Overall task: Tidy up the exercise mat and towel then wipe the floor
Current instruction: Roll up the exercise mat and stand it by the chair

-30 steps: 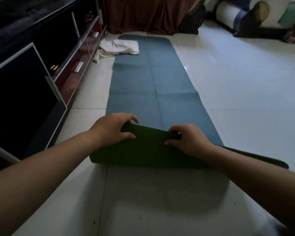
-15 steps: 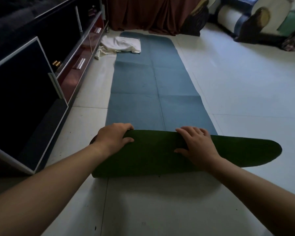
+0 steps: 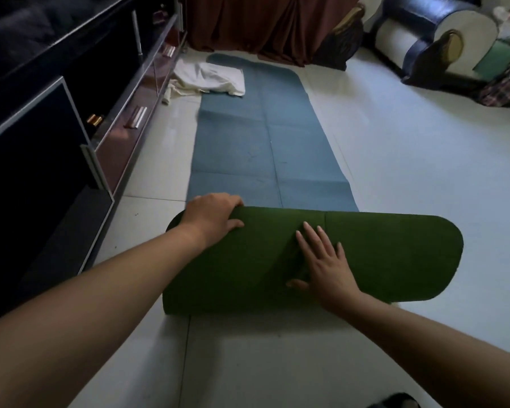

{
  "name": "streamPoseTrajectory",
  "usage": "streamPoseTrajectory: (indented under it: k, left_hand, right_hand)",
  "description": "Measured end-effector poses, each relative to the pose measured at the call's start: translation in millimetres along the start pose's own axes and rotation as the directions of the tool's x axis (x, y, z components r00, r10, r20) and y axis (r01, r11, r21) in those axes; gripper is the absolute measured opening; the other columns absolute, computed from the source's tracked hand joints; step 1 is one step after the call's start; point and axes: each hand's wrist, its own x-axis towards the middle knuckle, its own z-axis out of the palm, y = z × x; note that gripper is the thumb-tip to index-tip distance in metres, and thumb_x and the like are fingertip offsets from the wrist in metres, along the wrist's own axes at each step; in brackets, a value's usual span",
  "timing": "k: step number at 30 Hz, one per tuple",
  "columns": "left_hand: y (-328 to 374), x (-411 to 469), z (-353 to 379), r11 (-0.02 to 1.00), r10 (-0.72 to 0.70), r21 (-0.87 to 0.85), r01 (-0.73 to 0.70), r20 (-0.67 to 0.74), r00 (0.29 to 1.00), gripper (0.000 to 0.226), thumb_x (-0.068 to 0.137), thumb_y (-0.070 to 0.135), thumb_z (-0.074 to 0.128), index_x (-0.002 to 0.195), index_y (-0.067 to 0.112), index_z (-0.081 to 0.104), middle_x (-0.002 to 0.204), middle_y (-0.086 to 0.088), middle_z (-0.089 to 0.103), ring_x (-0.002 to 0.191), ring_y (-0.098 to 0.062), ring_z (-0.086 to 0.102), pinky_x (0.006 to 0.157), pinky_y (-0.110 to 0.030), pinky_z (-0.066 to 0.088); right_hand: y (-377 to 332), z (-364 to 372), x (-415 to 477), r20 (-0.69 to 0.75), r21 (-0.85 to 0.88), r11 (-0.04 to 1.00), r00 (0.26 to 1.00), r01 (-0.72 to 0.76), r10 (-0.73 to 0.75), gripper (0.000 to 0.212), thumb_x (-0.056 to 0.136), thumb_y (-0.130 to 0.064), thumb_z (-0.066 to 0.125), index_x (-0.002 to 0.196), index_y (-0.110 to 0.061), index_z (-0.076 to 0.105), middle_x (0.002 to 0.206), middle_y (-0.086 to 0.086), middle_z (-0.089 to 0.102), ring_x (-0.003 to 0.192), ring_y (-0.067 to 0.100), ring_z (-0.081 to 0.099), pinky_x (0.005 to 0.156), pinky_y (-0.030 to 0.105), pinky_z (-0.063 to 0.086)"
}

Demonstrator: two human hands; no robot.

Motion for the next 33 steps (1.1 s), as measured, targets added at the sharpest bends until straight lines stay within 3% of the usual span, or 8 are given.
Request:
streamPoseTrajectory:
  k: [3, 6, 10, 15, 23, 27, 30, 33]
  left_hand:
    - [3, 8, 27, 0.989, -0.023, 0.148, 0.024, -0.010, 1.000, 0.051, 0.090, 0.041, 0.053, 0.137, 0.027, 0.041, 0.148, -0.003, 0.028, 0.137, -0.022, 0.026, 0.108, -0.041, 0.026]
    - [15, 7, 67, 0.988, -0.060, 0.152, 0.037, 0.153, 0.986, 0.054, 0.093, 0.048, 0.043, 0.142, 0.031, 0.030, 0.156, -0.001, 0.010, 0.144, -0.021, 0.006, 0.117, -0.046, 0.012]
    - [33, 13, 104, 0.979, -0.184, 0.141, 0.147, 0.304, 0.935, 0.057, 0.093, 0.052, 0.038, 0.145, 0.033, 0.024, 0.157, 0.002, 0.008, 0.144, -0.017, 0.006, 0.117, -0.047, 0.007]
    - [40, 43, 118, 0.938, -0.332, 0.214, 0.272, 0.334, 0.882, 0.071, 0.089, 0.061, 0.036, 0.148, 0.032, 0.009, 0.158, 0.005, 0.005, 0.145, -0.016, 0.006, 0.115, -0.045, 0.011]
    - [16, 83, 165, 0.915, -0.397, 0.167, 0.368, 0.211, 0.893, 0.065, 0.089, 0.062, 0.023, 0.147, 0.036, 0.009, 0.158, 0.008, 0.002, 0.145, -0.013, 0.001, 0.115, -0.047, 0.004]
    - [16, 94, 190, 0.952, -0.306, 0.036, 0.304, 0.101, 0.947, 0.067, 0.084, 0.058, 0.008, 0.144, 0.035, 0.026, 0.155, 0.009, 0.018, 0.144, -0.012, 0.011, 0.113, -0.053, 0.004]
    - [19, 93, 196, 0.988, -0.151, 0.034, 0.149, 0.046, 0.988, 0.058, 0.089, 0.051, 0.021, 0.138, 0.029, 0.041, 0.150, 0.005, 0.034, 0.140, -0.017, 0.026, 0.111, -0.053, 0.007]
    - [19, 88, 202, 0.991, -0.033, 0.129, 0.016, 0.127, 0.991, 0.057, 0.089, 0.054, 0.025, 0.139, 0.031, 0.039, 0.149, 0.003, 0.035, 0.139, -0.018, 0.029, 0.110, -0.054, 0.006]
  right_hand:
    - [12, 11, 36, 0.053, 0.088, 0.995, 0.997, 0.050, -0.055, 0.101, 0.079, -0.067, 0.047, 0.145, -0.024, -0.016, 0.154, -0.002, -0.023, 0.141, 0.022, -0.022, 0.116, 0.052, 0.000]
    - [27, 24, 75, 0.098, 0.159, 0.985, 0.992, 0.067, -0.083, 0.100, 0.078, -0.070, 0.048, 0.149, -0.023, -0.005, 0.157, 0.000, -0.013, 0.144, 0.023, -0.012, 0.117, 0.050, 0.004]
    - [45, 34, 135, 0.102, 0.224, 0.967, 0.984, 0.117, -0.143, 0.095, 0.081, -0.070, 0.045, 0.149, -0.022, -0.002, 0.157, -0.002, -0.011, 0.144, 0.022, -0.009, 0.114, 0.053, 0.010]
    - [71, 45, 180, 0.033, 0.380, 0.899, 0.968, 0.217, -0.248, 0.085, 0.085, -0.064, 0.044, 0.149, -0.020, 0.008, 0.158, 0.000, 0.003, 0.145, 0.022, 0.003, 0.116, 0.045, 0.018]
    - [76, 87, 168, -0.035, 0.276, 0.874, 0.913, 0.400, -0.407, 0.086, 0.080, -0.075, 0.019, 0.148, -0.023, 0.017, 0.157, 0.002, 0.012, 0.145, 0.022, 0.008, 0.114, 0.051, 0.000]
    - [96, 113, 175, 0.027, 0.246, 0.937, 0.965, 0.246, -0.261, 0.100, 0.068, -0.086, -0.004, 0.148, -0.029, 0.016, 0.158, 0.000, 0.009, 0.145, 0.023, 0.006, 0.112, 0.055, 0.000]
    - [109, 122, 190, 0.111, 0.217, 0.973, 0.988, 0.079, -0.105, 0.095, 0.072, -0.082, 0.005, 0.149, -0.028, 0.007, 0.158, -0.002, -0.002, 0.145, 0.021, -0.003, 0.113, 0.054, -0.001]
    - [111, 119, 197, 0.124, 0.225, 0.973, 0.988, 0.060, -0.090, 0.086, 0.082, -0.076, 0.017, 0.150, -0.025, 0.002, 0.158, -0.003, -0.007, 0.145, 0.020, -0.006, 0.113, 0.053, -0.001]
